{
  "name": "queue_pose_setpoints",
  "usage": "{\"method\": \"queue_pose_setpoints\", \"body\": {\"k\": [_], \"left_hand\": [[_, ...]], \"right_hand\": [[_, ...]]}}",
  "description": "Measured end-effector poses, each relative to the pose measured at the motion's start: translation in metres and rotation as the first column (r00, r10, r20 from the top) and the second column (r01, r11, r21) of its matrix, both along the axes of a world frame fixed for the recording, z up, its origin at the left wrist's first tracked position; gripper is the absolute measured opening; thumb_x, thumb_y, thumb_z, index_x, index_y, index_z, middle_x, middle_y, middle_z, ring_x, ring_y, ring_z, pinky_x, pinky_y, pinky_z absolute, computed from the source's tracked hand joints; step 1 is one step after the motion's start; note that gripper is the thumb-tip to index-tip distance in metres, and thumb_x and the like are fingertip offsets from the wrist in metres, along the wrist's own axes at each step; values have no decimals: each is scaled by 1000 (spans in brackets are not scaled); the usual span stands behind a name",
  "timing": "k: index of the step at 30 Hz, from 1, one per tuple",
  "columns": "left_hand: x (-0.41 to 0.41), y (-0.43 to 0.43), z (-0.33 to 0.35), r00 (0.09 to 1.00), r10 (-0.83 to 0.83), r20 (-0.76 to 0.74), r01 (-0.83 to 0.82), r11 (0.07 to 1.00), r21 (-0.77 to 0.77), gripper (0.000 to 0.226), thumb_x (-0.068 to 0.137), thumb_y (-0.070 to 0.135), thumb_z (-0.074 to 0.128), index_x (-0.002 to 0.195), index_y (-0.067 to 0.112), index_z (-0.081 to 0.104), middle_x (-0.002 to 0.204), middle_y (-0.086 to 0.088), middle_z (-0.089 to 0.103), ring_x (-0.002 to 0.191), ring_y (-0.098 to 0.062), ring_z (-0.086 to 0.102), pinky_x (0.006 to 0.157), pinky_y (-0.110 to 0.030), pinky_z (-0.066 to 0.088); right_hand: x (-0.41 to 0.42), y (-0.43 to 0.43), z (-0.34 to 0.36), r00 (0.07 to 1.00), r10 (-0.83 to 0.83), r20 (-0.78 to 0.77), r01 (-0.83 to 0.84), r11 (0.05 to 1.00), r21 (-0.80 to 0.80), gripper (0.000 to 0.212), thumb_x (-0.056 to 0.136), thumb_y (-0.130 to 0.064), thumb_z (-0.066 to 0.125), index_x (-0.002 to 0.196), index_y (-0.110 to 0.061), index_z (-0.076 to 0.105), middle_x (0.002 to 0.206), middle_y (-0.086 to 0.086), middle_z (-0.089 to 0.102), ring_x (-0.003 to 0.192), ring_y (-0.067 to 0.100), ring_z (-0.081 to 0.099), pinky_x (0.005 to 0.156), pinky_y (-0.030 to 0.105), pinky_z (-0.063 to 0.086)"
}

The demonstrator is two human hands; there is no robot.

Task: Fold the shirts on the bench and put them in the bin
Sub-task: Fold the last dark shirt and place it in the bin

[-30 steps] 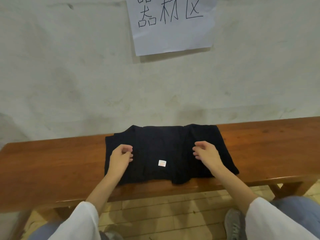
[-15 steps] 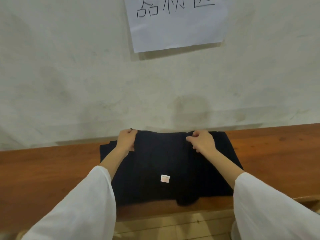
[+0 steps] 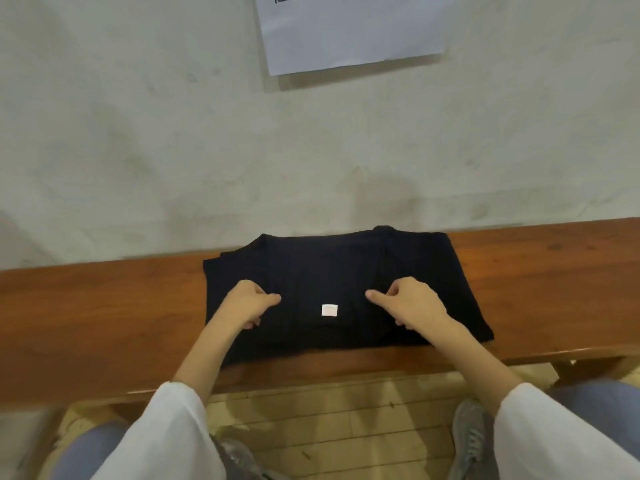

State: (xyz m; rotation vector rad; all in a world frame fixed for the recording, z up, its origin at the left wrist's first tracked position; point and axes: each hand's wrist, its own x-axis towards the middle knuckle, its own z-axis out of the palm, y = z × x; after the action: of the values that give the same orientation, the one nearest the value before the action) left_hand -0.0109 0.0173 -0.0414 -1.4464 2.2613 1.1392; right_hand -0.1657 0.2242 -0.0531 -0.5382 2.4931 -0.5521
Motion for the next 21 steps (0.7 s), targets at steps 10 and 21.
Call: {"method": "queue_pose_setpoints", "body": {"k": [10, 21], "left_hand": [[10, 43, -3, 982, -13, -186, 19, 999, 35, 54, 96, 24, 55, 142, 4, 35, 92, -10, 62, 45, -12, 50, 45, -23, 44], [2, 109, -31, 914, -394, -98, 209, 664, -718, 59, 94, 37, 52, 147, 20, 31, 154, -10, 26, 144, -27, 21, 117, -43, 17]], "right_hand": [[18, 20, 6, 989, -93, -118, 61, 966, -250, 17, 93, -32, 57, 95, -17, 51, 77, 0, 61, 64, 16, 65, 65, 33, 55], [6, 81, -8, 895, -310, -320, 279, 950, -141, 40, 92, -40, 56, 123, -15, 52, 120, 7, 54, 106, 23, 53, 81, 34, 47]]}}
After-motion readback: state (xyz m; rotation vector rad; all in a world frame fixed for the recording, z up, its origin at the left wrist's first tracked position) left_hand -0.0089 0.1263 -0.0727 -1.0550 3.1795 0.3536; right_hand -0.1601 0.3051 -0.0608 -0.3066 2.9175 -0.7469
